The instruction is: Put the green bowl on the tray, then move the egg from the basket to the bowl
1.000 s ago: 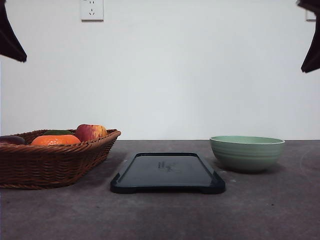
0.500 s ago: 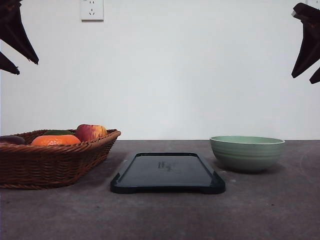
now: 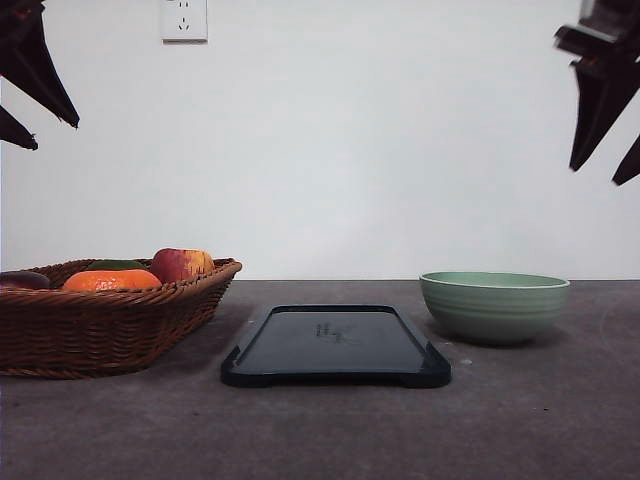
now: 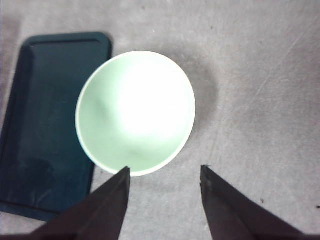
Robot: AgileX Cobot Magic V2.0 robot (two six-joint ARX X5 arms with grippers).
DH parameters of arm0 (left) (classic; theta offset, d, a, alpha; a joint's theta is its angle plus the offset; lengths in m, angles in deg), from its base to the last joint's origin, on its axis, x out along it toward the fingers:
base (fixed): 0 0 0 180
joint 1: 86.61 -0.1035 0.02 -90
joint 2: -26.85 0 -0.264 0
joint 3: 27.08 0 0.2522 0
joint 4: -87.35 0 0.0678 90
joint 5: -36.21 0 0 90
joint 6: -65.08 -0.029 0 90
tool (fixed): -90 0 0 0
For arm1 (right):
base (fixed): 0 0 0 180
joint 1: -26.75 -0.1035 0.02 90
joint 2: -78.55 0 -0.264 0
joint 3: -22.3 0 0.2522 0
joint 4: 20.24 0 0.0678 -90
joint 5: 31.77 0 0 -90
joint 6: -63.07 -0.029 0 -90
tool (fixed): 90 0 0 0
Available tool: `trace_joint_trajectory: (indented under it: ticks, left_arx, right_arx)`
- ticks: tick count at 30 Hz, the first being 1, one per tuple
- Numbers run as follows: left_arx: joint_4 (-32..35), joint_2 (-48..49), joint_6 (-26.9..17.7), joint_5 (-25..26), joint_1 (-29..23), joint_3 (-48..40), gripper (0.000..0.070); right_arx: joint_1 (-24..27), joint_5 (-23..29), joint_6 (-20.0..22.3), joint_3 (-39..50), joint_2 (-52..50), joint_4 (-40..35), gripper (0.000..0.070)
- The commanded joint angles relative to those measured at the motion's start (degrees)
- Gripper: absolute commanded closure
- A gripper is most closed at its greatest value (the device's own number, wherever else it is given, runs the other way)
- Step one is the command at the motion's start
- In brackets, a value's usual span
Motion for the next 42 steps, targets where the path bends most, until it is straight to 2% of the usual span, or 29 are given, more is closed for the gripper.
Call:
trace_joint_trajectory:
  ticks: [1, 7, 17, 19, 22, 25, 32, 36, 42]
  left_arx:
    - [0.61, -0.46, -0.57, 0.28, 0.13, 1.29, 0.0391]
    - [2.03, -0.46, -0.55, 0.28, 0.13, 1.29, 0.0391]
    - [2.03, -0.46, -0.55, 0.28, 0.13, 1.29, 0.0391]
    - [2.03, -0.46, -0.55, 0.28, 0.13, 1.29, 0.0391]
    - [2.01, -0.46, -0.55, 0.28, 0.13, 1.29, 0.0391]
    - [2.01, -0.46, -0.55, 0.28, 0.13, 1.29, 0.0391]
    - [1.96, -0.46, -0.55, 0.28, 0.13, 1.29, 0.0391]
    - [1.97, -0.46, -0.55, 0.28, 0.13, 1.29, 0.0391]
    - [1.97, -0.46, -0.57, 0.28, 0.13, 1.29, 0.0391]
  right_arx:
    - [0.07, 0.00, 1.77, -2.63, 3.85, 0.66, 0.0422]
    - [0.04, 0.46, 3.44, -6.64, 12.34, 0.10, 0.0422]
    - [0.00, 0.42, 4.11, -7.37, 20.93, -2.00, 0.0434]
    - [0.00, 0.42, 4.28, -7.37, 22.34, -1.98, 0.0485]
    - [0.00, 0.37, 4.29, -7.37, 23.15, -1.70, 0.0692]
    - [0.00, 0.35, 4.27, -7.97, 22.53, -0.86, 0.0700]
    - [-1.37, -0.11, 4.66, -18.09, 21.93, 11.42, 0.0700]
    - [-4.90, -0.13, 4.70, -24.45, 21.93, 15.94, 0.0700]
    - [-12.33, -0.11, 4.40, -30.72, 22.66, 15.44, 0.0700]
